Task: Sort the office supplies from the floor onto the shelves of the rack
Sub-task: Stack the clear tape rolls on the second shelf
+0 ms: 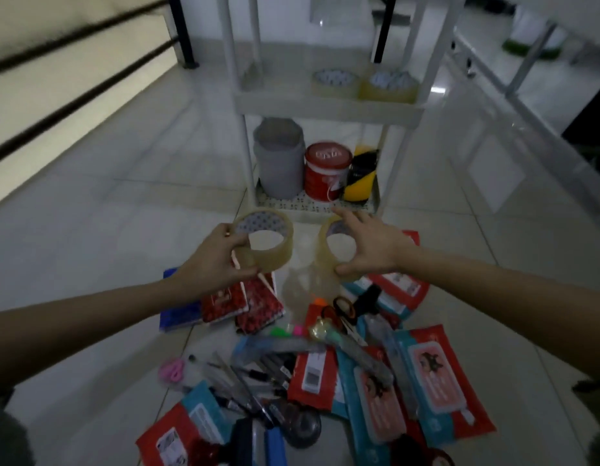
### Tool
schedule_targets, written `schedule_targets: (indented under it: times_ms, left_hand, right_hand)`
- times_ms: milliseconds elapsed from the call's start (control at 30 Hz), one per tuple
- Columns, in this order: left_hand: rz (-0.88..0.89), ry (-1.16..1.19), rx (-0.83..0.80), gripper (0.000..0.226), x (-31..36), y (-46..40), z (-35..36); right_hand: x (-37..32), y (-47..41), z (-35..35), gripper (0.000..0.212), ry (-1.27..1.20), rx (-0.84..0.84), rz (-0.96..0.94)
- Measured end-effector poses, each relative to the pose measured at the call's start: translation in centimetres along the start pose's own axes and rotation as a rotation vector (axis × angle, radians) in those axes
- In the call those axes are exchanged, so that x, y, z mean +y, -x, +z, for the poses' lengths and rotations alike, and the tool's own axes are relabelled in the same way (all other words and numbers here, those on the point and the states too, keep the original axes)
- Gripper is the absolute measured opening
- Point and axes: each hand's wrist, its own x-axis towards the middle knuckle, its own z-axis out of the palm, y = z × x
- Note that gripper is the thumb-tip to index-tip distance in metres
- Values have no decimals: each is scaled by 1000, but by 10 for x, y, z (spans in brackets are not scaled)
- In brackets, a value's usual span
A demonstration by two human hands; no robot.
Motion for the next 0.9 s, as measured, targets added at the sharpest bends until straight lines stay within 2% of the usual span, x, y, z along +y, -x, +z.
schedule_targets:
  times_ms: [100,233,367,533,667,900]
  left_hand:
    - [21,69,174,54,15,-28,-22]
    - [15,176,469,45,44,-69,-62]
    - [42,215,622,33,66,-112,-93]
    - [-5,146,572,33,81,-159,-107]
    - [-40,67,484,36,84,-192,-106]
    - [-204,-32,360,50,78,-239,-102]
  right_hand:
    - [0,-10,-31,107,-111,152,15]
    - [-4,-22,-81,103,-284,422,19]
    - [-3,-38,-119,101,-457,631,30]
    - [4,-54,-147,103,-690,830,101]
    - [14,-56,-154,91,-905,975,145]
    - [33,-51,-155,84,-968,1029,125]
